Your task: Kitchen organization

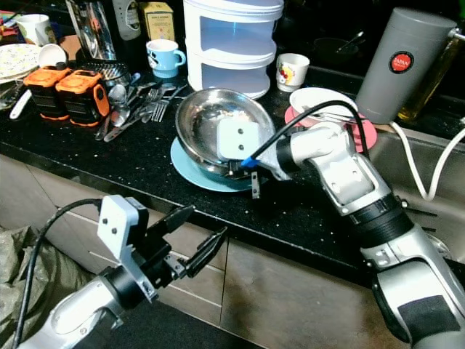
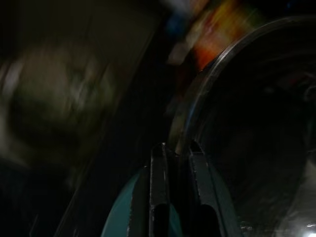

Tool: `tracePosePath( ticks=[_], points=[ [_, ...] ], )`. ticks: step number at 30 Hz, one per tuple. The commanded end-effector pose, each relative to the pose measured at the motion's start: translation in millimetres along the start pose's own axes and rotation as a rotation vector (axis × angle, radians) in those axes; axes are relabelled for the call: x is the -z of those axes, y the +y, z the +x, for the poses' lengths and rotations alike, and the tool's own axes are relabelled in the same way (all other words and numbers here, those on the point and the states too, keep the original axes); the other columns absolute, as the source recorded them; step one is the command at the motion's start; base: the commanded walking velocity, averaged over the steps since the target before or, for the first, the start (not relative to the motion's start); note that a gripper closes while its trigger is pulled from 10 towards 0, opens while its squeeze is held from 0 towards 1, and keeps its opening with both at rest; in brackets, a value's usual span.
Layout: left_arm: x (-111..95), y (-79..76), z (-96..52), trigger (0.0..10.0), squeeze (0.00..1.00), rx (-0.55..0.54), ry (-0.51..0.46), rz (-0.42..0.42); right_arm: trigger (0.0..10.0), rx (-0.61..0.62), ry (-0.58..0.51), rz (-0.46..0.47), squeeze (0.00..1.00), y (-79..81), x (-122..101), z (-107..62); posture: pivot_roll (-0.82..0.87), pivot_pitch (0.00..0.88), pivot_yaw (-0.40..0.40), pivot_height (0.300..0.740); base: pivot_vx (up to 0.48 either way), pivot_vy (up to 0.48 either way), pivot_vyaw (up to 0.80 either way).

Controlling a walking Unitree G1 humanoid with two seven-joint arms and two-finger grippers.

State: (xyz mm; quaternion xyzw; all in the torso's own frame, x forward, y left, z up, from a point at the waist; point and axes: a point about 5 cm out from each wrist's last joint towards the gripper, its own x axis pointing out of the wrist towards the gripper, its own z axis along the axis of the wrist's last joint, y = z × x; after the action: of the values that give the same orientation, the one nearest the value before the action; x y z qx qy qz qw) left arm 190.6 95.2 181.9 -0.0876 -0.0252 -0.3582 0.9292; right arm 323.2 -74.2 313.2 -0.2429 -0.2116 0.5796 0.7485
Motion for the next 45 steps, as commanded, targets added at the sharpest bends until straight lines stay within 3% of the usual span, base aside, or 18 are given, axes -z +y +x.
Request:
tracePosePath(
  ticks=[1, 4, 7, 8, 9, 12, 17, 21, 25, 28, 30, 34, 35, 38, 41, 42, 43, 45],
  points=[
    [2, -0.2, 0.9, 10.0, 0.0, 0.0, 0.007, -0.011, 0.0, 0.165, -0.168, 0.065, 0.0, -18.6, -20, -10.8, 0.14, 0.0, -0.063, 0.74, 0.0, 0.0, 0.0],
    [-1, 0.3, 3.1, 10.0, 0.0, 0.004, -0.004, -0.006, 0.0, 0.272, -0.402, 0.265, 0.0, -22.7, -30, -19.8, 0.14, 0.0, -0.058, 0.74, 0.0, 0.0, 0.0],
    [-2, 0.6, 3.8, 10.0, 0.0, 0.004, -0.008, -0.004, 0.0, 0.299, -0.457, 0.304, 0.0, -23.7, -33, -22.3, 0.14, 0.0, -0.058, 0.74, 0.0, 0.0, 0.0],
    [-3, 0.9, 4.6, 10.0, 0.0, 0.005, -0.013, -0.003, 3.8, 0.331, -0.494, 0.34, 0.0, -24.5, -33, -24.3, 0.14, 0.0, -0.058, 0.74, 0.0, 0.0, 0.0],
    [-5, 1.9, 5.9, 10.0, 0.0, 0.002, -0.025, -0.002, 10.0, 0.399, -0.525, 0.42, 0.0, -29.4, -31, -29.1, 0.14, 0.0, -0.058, 0.74, 0.0, 0.0, 0.0],
    [-8, 3.2, 7.7, 10.0, 0.0, -0.004, -0.041, -0.001, 10.0, 0.484, -0.54, 0.523, 0.0, -35.7, -25, -35.4, 0.13, 0.0, -0.055, 0.74, 0.0, 0.0, -0.25],
    [-11, 3.5, 10.2, 10.0, 0.0, -0.001, -0.052, 0.001, 10.0, 0.646, -0.536, 0.581, 0.0, -46.5, -15, -51.0, 0.14, 0.0, -0.053, 0.74, 0.0, 0.0, -0.78],
    [-14, 3.7, 15.0, 10.0, 0.0, 0.007, -0.069, 0.005, 10.0, 0.836, -0.499, 0.561, 0.0, -60.0, -3, -78.4, 0.13, 0.0, -0.047, 0.74, 0.0, 0.0, -0.8],
    [-15, 3.4, 17.1, 10.0, 0.0, 0.012, -0.075, 0.006, 10.0, 0.91, -0.464, 0.543, 0.0, -64.7, 0, -89.7, 0.13, 0.0, -0.047, 0.74, 0.0, 0.0, -0.8],
    [-15, 3.2, 18.5, 10.0, 0.0, 0.017, -0.077, 0.005, 10.0, 1.043, -0.264, 0.476, 0.0, -67.7, 17, -100.5, 0.12, 0.0, -0.038, 0.74, 0.0, 0.0, -0.8],
    [-16, 3.5, 20.1, 10.0, 0.0, 0.019, -0.079, 0.006, 10.0, 1.07, -0.082, 0.35, 0.0, -63.5, 29, -96.6, 0.13, 0.0, -0.036, 0.74, 0.0, 0.0, -0.4],
    [-17, 4.1, 21.6, 10.0, 0.0, 0.021, -0.084, 0.007, 10.0, 1.055, -0.001, 0.228, 0.0, -59.7, 35, -89.1, 0.13, 0.0, -0.034, 0.74, 0.0, 0.0, 0.0],
    [-18, 4.4, 21.7, 10.0, 0.0, 0.02, -0.085, 0.009, 10.0, 1.085, 0.066, 0.156, 1.0, -62.4, 36, -88.9, 0.13, 0.0, -0.034, 0.74, 0.0, 0.0, 0.0],
    [-19, 4.5, 21.6, 10.0, 0.0, 0.019, -0.087, 0.011, 10.0, 1.199, 0.092, 0.018, 1.0, -72.5, 29, -92.8, 0.14, 0.0, -0.037, 0.74, 0.0, 0.0, 0.0],
    [-19, 4.7, 20.6, 10.0, 0.0, 0.014, -0.087, 0.012, 10.0, 1.25, -0.051, -0.023, 0.9, -81.6, 7, -91.6, 0.15, 0.0, -0.038, 0.74, 0.0, 0.0, 0.0],
    [-19, 4.8, 20.3, 10.0, 0.0, 0.013, -0.086, 0.013, 10.0, 1.241, -0.104, -0.03, 0.11, -83.7, -1, -89.1, 0.15, 0.0, -0.038, 0.74, 0.0, 0.0, 0.0],
    [-19, 4.7, 20.2, 10.0, 0.0, 0.012, -0.086, 0.013, 10.0, 1.234, -0.13, -0.036, 0.0, -84.8, -5, -87.3, 0.15, 0.0, -0.038, 0.74, 0.0, 0.0, 0.0],
    [-19, 4.4, 20.3, 10.0, 0.0, 0.012, -0.085, 0.013, 10.0, 1.243, -0.145, -0.037, 0.0, -86.4, -8, -87.9, 0.15, 0.0, -0.04, 0.74, 0.0, 0.0, 0.0]
  ],
)
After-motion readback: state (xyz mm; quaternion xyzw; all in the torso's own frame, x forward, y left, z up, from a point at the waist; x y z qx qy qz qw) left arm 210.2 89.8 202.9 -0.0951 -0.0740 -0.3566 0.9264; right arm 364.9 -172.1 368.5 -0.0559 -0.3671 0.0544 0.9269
